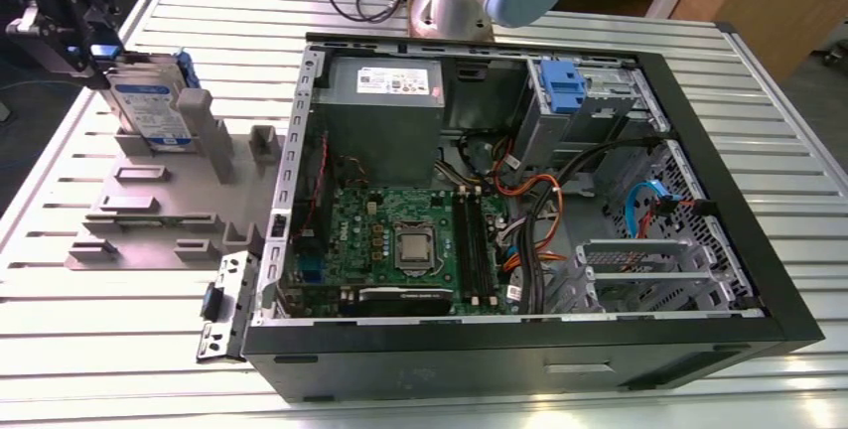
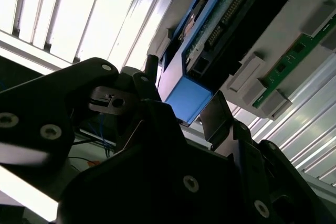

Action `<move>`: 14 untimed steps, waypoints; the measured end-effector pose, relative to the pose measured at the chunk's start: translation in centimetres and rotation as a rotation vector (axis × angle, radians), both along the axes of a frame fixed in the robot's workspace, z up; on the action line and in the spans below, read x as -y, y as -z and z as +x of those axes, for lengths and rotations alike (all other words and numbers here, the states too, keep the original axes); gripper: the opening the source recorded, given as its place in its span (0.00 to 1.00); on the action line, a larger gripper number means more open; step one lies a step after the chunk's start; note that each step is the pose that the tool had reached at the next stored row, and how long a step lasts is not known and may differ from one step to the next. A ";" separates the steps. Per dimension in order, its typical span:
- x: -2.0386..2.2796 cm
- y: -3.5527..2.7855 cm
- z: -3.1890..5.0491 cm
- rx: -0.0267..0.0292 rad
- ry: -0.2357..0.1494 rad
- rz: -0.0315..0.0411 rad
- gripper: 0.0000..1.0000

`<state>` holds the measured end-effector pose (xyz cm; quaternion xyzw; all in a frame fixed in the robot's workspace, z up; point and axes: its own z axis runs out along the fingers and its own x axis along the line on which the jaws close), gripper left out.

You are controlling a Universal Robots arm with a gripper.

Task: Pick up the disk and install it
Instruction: 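Pick up the disk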

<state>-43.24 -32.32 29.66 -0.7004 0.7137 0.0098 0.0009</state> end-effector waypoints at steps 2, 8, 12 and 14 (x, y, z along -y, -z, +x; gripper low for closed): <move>0.00 0.07 0.00 -0.0001 0.014 0.0000 0.59; 0.07 0.26 0.00 0.0001 0.016 0.0001 0.59; 0.08 0.41 0.00 0.0001 0.016 0.0001 0.57; 0.08 0.49 0.00 0.0000 0.016 0.0001 0.51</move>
